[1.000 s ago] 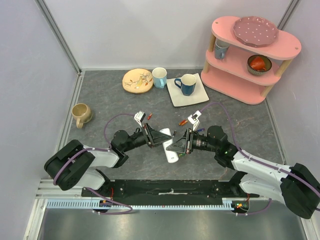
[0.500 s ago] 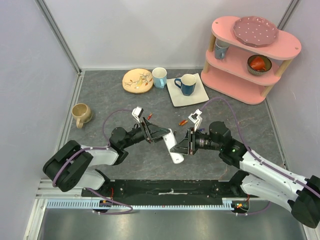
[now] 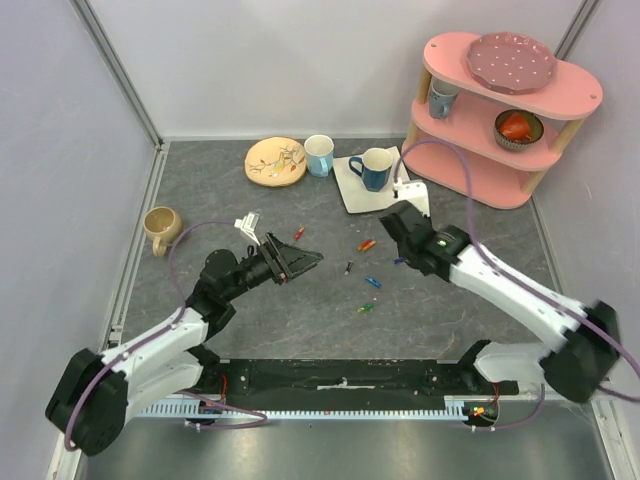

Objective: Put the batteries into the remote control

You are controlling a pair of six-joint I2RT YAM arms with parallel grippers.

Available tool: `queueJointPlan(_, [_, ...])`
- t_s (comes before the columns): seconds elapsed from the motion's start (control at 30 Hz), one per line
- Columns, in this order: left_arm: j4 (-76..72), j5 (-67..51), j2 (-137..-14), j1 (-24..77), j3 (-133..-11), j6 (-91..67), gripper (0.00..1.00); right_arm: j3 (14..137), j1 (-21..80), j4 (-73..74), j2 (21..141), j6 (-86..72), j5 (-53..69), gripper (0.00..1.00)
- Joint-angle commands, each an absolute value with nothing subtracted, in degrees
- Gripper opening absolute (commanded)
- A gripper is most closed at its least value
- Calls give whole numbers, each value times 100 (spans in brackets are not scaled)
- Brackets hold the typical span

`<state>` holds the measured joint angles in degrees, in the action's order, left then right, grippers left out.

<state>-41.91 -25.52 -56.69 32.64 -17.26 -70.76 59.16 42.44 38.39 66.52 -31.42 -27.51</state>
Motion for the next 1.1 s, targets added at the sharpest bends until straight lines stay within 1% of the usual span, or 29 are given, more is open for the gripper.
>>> queueJointPlan(0.0, [-1848,-1952,-4976,3261,-1917,-5986,77,6081,3956,5115,7995,-2575,-5854,0])
queueJointPlan(0.23, [-1249,-1951,-4518,3261,-1881,-5520,73,6275,2954,4931,9350,-2602,-5538,0])
queueJointPlan(0.37, [-1397,-2047,-4333,3261,-1600,-5589,72,6503,2594,4667,9764,-2400,-5221,0])
queueJointPlan(0.47, [-1441,-2171,-4350,3269,-1494,-5625,72,6653,2391,4623,10378,-2373,-5115,0])
queueJointPlan(0.77, [-1371,-2215,-4026,3261,-1283,-5652,70,6355,2136,4096,10854,-2303,-4492,0])
queueJointPlan(0.9, [-1292,-2206,-4008,3261,-1301,-5608,70,6258,2127,3990,10890,-2329,-4202,10])
queueJointPlan(0.93, [-1301,-2206,-4008,3261,-1309,-5607,70,6232,2127,3982,10898,-2347,-4149,16])
queueJointPlan(1.07, [-1292,-2224,-4069,3261,-1327,-5590,70,6196,2127,3981,10855,-2355,-3868,27])
